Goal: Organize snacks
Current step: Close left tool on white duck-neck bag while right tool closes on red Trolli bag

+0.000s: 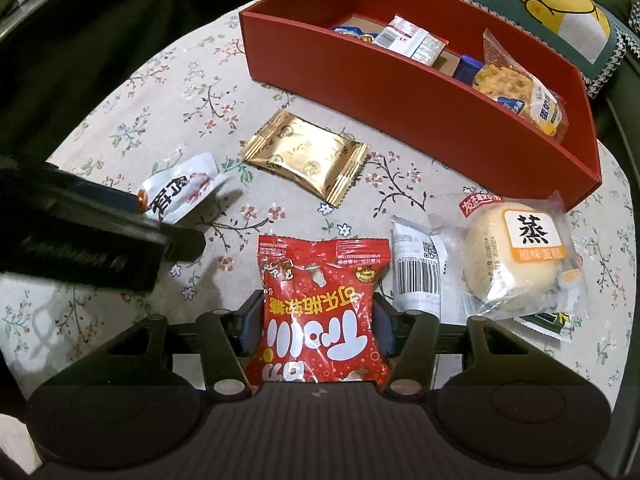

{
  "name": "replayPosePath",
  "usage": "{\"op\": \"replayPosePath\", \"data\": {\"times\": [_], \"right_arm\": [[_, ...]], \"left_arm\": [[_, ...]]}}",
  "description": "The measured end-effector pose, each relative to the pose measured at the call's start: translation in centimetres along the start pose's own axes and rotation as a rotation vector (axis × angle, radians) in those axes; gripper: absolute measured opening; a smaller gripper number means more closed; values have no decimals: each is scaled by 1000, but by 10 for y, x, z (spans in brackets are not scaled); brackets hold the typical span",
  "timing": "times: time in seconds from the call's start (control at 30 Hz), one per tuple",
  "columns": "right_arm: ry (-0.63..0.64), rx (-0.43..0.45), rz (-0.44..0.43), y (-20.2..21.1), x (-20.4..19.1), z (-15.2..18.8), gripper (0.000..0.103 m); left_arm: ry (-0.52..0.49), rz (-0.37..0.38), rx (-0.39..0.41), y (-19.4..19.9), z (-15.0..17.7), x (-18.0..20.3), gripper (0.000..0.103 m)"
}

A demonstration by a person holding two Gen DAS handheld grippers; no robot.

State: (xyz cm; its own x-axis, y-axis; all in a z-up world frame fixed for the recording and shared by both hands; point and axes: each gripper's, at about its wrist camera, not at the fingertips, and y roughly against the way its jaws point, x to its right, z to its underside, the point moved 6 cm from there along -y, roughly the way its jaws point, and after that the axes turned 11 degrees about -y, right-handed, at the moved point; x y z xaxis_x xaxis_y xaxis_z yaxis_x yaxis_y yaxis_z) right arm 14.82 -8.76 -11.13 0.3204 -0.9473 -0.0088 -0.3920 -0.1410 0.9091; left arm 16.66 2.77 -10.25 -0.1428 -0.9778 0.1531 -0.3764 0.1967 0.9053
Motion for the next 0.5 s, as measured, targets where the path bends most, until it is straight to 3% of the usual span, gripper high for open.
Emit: {"op": "replayPosePath", "data": {"times": [0.17,0.37,0.47,0.5], "right_arm": [[-9,-4,-7,1,2,2,62],[-25,-7,-18,0,5,2,62],[-25,-5,-21,1,6,3,63],[-26,-5,-21,1,7,3,62]], "left_arm": [[48,-49,56,4,-12,-10,97],[-4,-120,11,-29,-18,-5,103],[-47,-157,9,-30,-18,1,97],[-58,-158,9,-28,-17,3,88]]}}
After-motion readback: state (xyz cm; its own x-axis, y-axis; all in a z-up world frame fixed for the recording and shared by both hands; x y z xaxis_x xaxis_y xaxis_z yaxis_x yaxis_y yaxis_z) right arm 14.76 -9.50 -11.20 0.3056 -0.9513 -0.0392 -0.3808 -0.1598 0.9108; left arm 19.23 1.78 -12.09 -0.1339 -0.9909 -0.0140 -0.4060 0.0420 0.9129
